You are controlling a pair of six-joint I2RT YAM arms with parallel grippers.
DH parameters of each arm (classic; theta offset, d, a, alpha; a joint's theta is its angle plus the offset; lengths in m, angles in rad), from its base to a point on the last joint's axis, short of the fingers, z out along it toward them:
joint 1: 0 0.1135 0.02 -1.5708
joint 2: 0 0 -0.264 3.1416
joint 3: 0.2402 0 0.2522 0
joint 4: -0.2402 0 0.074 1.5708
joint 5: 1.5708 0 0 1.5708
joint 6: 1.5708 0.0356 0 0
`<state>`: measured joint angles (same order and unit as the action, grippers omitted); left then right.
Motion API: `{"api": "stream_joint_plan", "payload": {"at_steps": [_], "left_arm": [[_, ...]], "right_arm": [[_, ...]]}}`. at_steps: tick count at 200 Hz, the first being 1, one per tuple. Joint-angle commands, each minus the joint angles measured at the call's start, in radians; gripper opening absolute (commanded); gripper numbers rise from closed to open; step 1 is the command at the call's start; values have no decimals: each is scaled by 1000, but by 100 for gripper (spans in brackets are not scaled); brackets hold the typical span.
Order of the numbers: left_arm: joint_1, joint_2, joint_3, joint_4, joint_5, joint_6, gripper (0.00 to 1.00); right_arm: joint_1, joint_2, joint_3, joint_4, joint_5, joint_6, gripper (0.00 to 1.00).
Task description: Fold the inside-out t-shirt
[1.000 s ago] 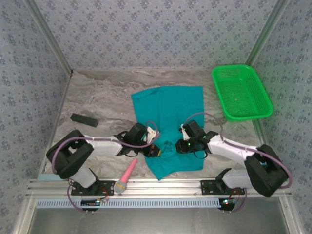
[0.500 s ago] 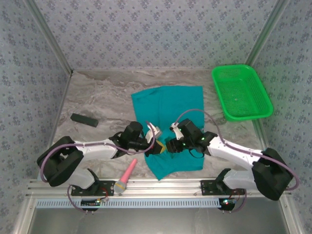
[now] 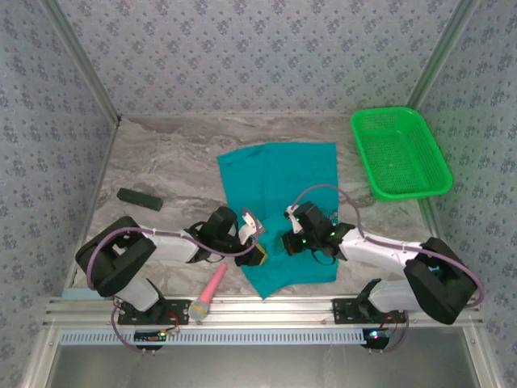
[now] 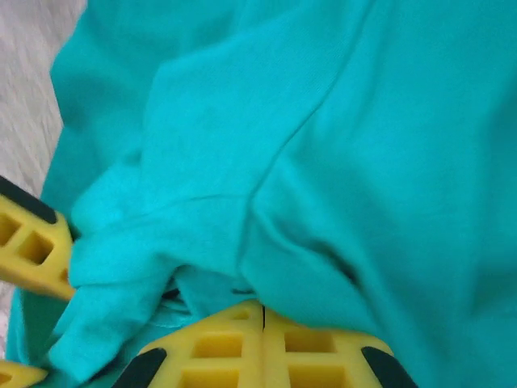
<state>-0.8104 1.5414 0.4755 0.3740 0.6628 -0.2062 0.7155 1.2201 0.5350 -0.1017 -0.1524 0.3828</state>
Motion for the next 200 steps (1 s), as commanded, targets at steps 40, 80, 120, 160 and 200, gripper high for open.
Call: {"api": "stream_joint_plan", "payload": {"at_steps": [40, 80, 120, 160, 200], "left_arm": [[-1, -68, 113, -189, 19, 6, 39], [-57, -110, 190, -288, -41, 21, 41], [-66, -50, 233, -296, -91, 31, 41], [-99, 16, 280, -300, -118, 32, 41], [-130, 67, 287, -295, -149, 5, 40]], "right_arm": [[-65, -276, -37, -149, -176, -76, 0], [-48, -298, -221, -176, 12, 182, 7], [-65, -353, -136, -325, 108, 211, 29], [-45, -314, -21, -321, -11, 157, 36], [67, -142, 23, -276, 85, 110, 42]]}}
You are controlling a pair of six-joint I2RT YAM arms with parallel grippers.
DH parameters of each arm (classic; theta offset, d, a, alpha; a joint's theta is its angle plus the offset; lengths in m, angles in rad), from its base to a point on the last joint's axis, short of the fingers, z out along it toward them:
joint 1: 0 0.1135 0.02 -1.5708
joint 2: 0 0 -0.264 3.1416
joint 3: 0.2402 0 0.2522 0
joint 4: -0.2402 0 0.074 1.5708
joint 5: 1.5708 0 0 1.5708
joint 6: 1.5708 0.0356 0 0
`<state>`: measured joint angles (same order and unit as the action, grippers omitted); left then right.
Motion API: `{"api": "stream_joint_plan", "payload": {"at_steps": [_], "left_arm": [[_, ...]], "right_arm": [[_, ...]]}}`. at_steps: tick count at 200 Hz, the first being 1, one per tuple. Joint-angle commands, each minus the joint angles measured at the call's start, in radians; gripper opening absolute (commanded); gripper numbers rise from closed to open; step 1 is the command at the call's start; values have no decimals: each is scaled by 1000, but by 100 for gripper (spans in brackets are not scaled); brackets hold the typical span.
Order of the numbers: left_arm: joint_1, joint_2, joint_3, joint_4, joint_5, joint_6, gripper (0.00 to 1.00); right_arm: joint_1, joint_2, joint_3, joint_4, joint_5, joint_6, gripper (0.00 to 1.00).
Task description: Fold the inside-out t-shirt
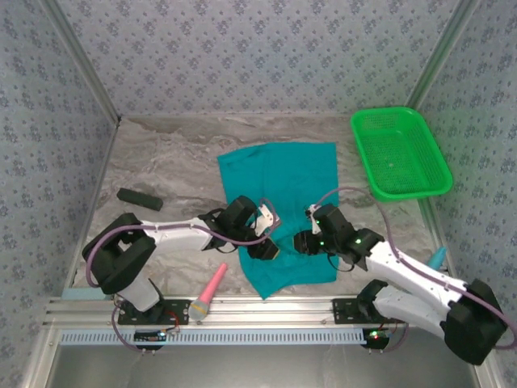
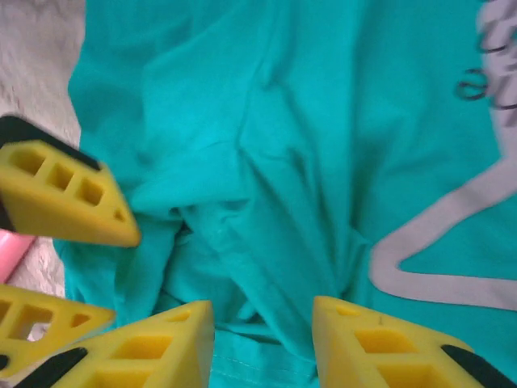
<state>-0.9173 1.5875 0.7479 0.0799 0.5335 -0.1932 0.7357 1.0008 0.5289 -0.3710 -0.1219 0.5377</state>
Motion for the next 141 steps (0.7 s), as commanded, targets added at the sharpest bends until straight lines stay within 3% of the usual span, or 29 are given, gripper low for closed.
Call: {"api": "stream_joint_plan", "payload": {"at_steps": [1, 34, 41, 51, 67, 84, 93, 116, 141], "left_arm": [[-24, 22, 13, 1, -19, -8, 40], [-103, 28, 17, -47, -52, 54, 40], [-133, 20, 12, -52, -75, 74, 40], [-164, 8, -3, -44, -98, 87, 39], [-170, 0, -29, -32, -122, 92, 33], [-182, -13, -51, -37, -196, 113, 13], [-217, -41, -79, -17, -278, 146, 7], [-279, -151, -192, 69, -330, 280, 4], [-279, -251, -237, 52, -357, 346, 5]], "right_arm": [[48, 81, 28, -5, 56, -47, 42], [46, 192, 21, 36, 124, -52, 39], [45, 204, 24, 38, 132, -45, 32], [46, 200, 26, 42, 156, -35, 12], [27, 160, 15, 56, 165, -30, 0], [-40, 104, 9, 55, 93, -4, 0], [-85, 74, 1, 56, 43, 20, 0], [-193, 30, -33, 58, -18, 45, 0], [-309, 102, -41, 12, -77, 57, 22]]}}
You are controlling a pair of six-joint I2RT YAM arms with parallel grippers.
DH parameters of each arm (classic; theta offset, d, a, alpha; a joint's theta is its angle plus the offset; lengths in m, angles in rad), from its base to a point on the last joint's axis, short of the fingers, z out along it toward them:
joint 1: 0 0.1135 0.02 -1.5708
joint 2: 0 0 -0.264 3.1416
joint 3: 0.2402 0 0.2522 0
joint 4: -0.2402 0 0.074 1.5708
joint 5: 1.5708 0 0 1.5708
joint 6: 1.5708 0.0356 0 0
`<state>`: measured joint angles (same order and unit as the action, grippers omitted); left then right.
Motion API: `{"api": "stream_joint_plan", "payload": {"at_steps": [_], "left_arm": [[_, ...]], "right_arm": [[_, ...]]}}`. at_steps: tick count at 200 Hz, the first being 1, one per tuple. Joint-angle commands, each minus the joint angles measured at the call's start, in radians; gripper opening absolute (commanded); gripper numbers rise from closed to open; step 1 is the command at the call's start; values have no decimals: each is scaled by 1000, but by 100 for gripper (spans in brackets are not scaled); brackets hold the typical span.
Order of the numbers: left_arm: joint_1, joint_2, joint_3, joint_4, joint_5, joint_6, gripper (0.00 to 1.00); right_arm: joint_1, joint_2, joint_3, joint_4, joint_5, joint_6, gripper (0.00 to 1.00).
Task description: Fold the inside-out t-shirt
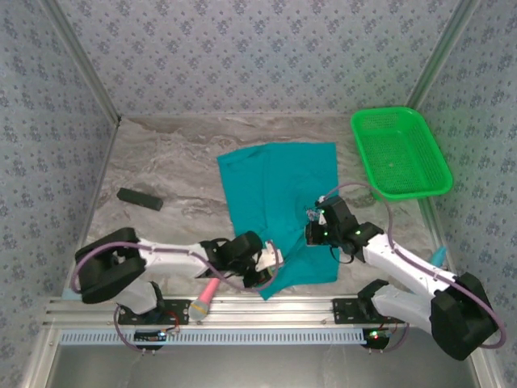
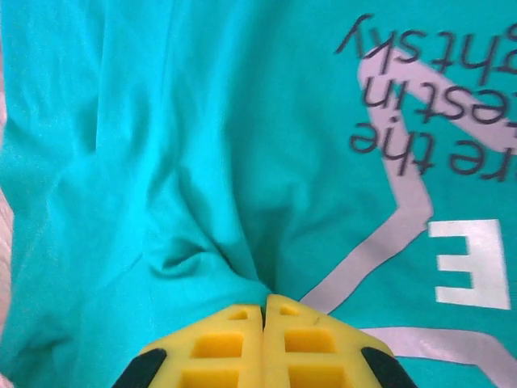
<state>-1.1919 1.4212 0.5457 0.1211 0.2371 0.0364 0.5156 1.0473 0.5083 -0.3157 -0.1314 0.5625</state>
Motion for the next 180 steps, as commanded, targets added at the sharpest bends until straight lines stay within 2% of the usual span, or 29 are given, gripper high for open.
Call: {"api": "stream_joint_plan", "payload": {"at_steps": [1, 8, 21, 29, 52, 70, 93, 104, 125, 141, 162, 180], "left_arm": [[-4, -88, -36, 9, -62, 118, 6], [-2, -107, -34, -3, -64, 123, 10], [-2, -139, -17, -26, -53, 120, 31], [-2, -154, 1, -42, -49, 109, 38], [27, -174, 45, -54, -49, 45, 45], [94, -160, 67, -34, -15, -26, 50], [181, -93, 104, -6, 65, -77, 51], [200, -45, 129, -8, 80, -85, 51], [219, 47, 185, -17, 120, -95, 50], [231, 110, 226, -29, 123, -139, 49], [278, 189, 275, -51, 137, -243, 37], [319, 241, 287, -36, 152, -318, 29]], "right_arm": [[-91, 59, -20, -46, -72, 32, 23], [-104, 81, -14, -52, -108, 20, 28], [-97, 84, 6, -59, -170, -36, 35], [-72, 58, 18, -77, -167, -72, 38], [28, -51, 53, -152, -74, -142, 42], [55, -91, 71, -177, -66, -142, 43], [94, -92, 88, -192, -40, -69, 42], [113, -82, 90, -196, -17, 64, 42], [171, -69, 74, -131, -68, 323, 43], [250, -62, 67, -96, 2, 466, 44], [292, -35, 38, 25, 6, 586, 46], [299, 1, 14, 81, 34, 610, 51]]}}
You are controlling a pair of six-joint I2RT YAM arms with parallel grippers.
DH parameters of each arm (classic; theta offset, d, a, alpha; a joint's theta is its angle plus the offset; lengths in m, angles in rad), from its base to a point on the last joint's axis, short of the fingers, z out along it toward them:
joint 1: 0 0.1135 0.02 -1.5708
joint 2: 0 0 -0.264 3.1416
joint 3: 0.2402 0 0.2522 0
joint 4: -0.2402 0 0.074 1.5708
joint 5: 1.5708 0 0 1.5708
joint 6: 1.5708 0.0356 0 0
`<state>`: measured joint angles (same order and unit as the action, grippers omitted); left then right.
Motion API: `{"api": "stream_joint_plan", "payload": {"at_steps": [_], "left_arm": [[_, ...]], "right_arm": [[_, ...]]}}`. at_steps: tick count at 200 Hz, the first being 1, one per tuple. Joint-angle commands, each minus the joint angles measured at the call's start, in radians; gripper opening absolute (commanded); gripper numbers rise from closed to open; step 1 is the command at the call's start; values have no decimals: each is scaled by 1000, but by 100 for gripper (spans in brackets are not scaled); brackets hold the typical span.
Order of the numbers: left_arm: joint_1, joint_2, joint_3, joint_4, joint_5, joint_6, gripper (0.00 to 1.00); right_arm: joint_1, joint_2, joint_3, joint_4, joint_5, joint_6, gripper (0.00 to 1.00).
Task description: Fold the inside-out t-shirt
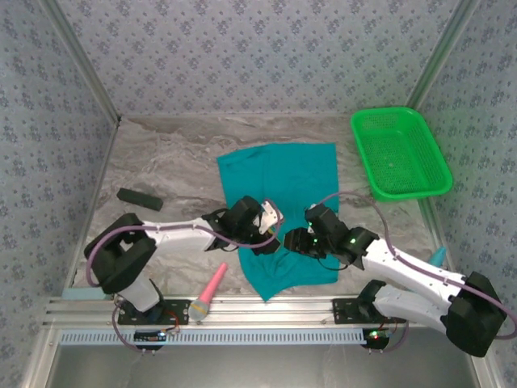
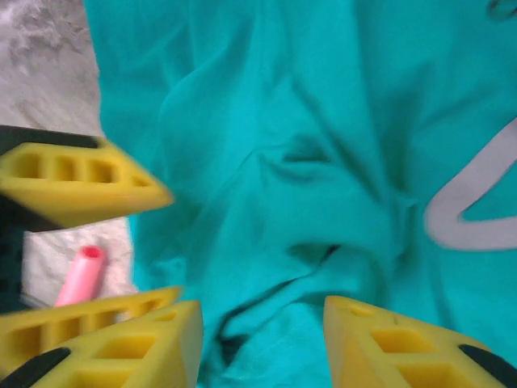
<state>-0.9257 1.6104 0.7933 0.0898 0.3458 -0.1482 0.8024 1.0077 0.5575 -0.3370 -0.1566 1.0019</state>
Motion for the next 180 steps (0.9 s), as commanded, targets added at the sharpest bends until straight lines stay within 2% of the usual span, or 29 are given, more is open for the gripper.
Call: {"api": "stream_joint_plan", "payload": {"at_steps": [1, 28, 52, 78, 117, 161, 180], "left_arm": [[53, 55, 40, -4, 44, -141, 28], [85, 96, 20, 34, 1, -213, 15], [102, 127, -3, 67, 0, -254, 11], [105, 162, -21, 108, -11, -267, 11], [108, 226, -21, 145, 8, -294, 10], [108, 240, -38, 172, 19, -310, 10], [109, 235, -50, 178, 6, -307, 10]], "right_arm": [[12, 42, -36, 101, 63, 173, 51], [-16, 75, -108, 179, 105, 198, 51], [-54, 81, -135, 208, 91, 185, 52], [-61, 86, -139, 204, 93, 172, 55], [-78, 124, -113, 278, 29, 159, 54], [-83, 134, -71, 263, -16, 156, 39], [-82, 128, -48, 235, -18, 133, 38]]}}
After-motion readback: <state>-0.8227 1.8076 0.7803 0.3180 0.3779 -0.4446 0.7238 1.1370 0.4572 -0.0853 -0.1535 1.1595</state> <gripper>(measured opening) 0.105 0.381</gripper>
